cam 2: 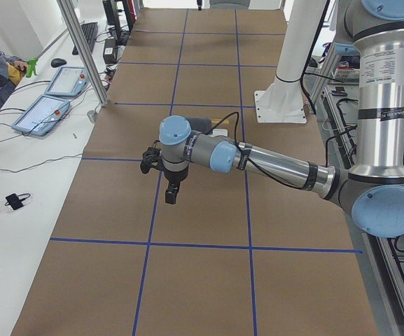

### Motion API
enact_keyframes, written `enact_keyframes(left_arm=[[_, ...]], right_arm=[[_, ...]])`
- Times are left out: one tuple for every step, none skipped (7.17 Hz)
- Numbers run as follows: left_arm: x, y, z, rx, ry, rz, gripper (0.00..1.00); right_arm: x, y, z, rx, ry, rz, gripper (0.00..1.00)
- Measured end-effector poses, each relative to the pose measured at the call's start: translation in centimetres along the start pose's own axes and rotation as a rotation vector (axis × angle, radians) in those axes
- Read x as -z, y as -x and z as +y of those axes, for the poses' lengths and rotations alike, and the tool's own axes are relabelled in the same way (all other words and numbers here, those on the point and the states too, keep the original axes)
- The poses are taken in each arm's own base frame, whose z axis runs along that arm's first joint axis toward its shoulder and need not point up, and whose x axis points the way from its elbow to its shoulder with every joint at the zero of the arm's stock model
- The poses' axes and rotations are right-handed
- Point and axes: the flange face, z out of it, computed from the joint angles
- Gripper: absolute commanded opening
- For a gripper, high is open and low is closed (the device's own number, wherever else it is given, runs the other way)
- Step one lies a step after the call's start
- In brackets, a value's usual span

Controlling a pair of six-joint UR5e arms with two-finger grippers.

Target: Hang towel on rack

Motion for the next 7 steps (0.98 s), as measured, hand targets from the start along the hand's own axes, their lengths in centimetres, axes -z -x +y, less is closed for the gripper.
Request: enact_keyframes(left_arm=[[-0.2, 0.1, 0.0, 0.006, 0.008, 0.000, 0.99], [-0.4, 0.3, 0.0, 0.011, 0.013, 0.000, 0.99], [-0.5, 0.4, 0.1, 0.014, 0.016, 0.000, 0.99], [-0.6, 0.5, 0.1, 0.016, 0.017, 0.000, 0.99], [-0.7, 0.5, 0.1, 0.019, 0.016, 0.001, 0.99], [-0.7, 0.5, 0.1, 0.021, 0.015, 0.002, 0.99], [-0.8, 0.6, 0.0, 0.022, 0.014, 0.002, 0.99]], right_arm=[[0.0, 0.0, 0.0, -0.001, 0.001, -0.004, 1.00], [0.0, 0.0, 0.0, -0.001, 0.001, -0.005, 1.00], [0.0, 0.0, 0.0, -0.001, 0.001, -0.005, 1.00], [-0.2, -0.1, 0.1, -0.004, 0.005, -0.005, 1.00], [-0.5, -0.5, 0.1, -0.011, 0.012, -0.004, 1.00], [-0.9, -0.8, 0.1, -0.018, 0.020, -0.005, 1.00], [-1.2, -1.1, 0.1, -0.021, 0.024, -0.007, 1.00]])
